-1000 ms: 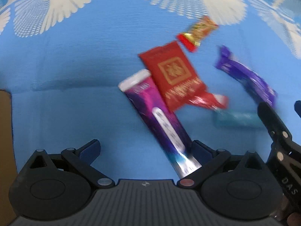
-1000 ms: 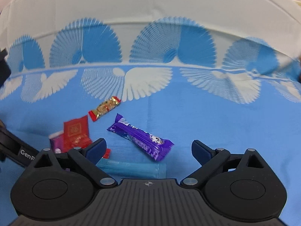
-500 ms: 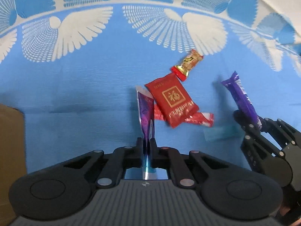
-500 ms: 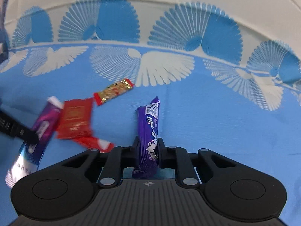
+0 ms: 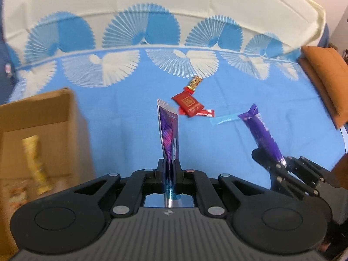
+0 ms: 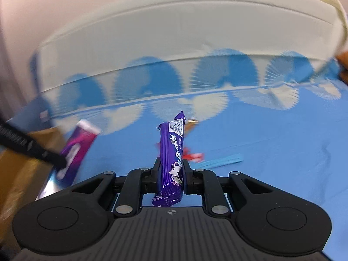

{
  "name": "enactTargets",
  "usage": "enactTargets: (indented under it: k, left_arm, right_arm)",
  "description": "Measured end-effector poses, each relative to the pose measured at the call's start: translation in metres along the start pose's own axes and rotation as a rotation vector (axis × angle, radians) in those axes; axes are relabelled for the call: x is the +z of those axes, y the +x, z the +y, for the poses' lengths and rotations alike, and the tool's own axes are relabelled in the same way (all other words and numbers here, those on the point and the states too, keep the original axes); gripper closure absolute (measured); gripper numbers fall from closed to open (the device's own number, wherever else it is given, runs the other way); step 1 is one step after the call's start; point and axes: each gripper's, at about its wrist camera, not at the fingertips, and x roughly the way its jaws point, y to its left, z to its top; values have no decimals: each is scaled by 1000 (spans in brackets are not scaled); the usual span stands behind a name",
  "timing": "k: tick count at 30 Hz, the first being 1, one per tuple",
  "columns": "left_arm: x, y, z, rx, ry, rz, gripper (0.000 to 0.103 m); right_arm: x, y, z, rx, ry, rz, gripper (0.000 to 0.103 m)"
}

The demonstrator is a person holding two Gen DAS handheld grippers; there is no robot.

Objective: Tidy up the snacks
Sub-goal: 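Carry the pink bar with the left tool while the right tool carries the purple bar to the box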

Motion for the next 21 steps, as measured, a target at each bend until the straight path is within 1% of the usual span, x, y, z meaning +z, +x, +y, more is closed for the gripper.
enactTargets:
  k: [2,4,7,10,13,16,18,21]
  left_arm:
    - [-20,-30,13,12,-8,-12,97]
    - [-43,-56,25,25,-18,-19,97]
    - [-78,-87,44,27,-42,-11,97]
    - [-113,-115,67,32,-87,-22,97]
    - [-139,-140,90,47,-140,-57,97]
    - [-163,-161,107,69,-169,-90,97]
    - [-177,-174,117,82,-177,-110,97]
    - [-192,-185,128,92,-188,-125,97]
  right_arm:
    - [-6,-28,27,34,-26,-12,84]
    - [-10,-50,48,66,-23,-23,84]
    - [-20,-77,78,148,23,5,84]
    - [-33,-97,116,220,-1,48,84]
    - [-45,-112,151,256,-27,77,84]
    - [-55,-123,179,280,-51,98,84]
    - [-60,-129,195,293,-85,105,84]
    - [-62,-138,211,289,-115,100,84]
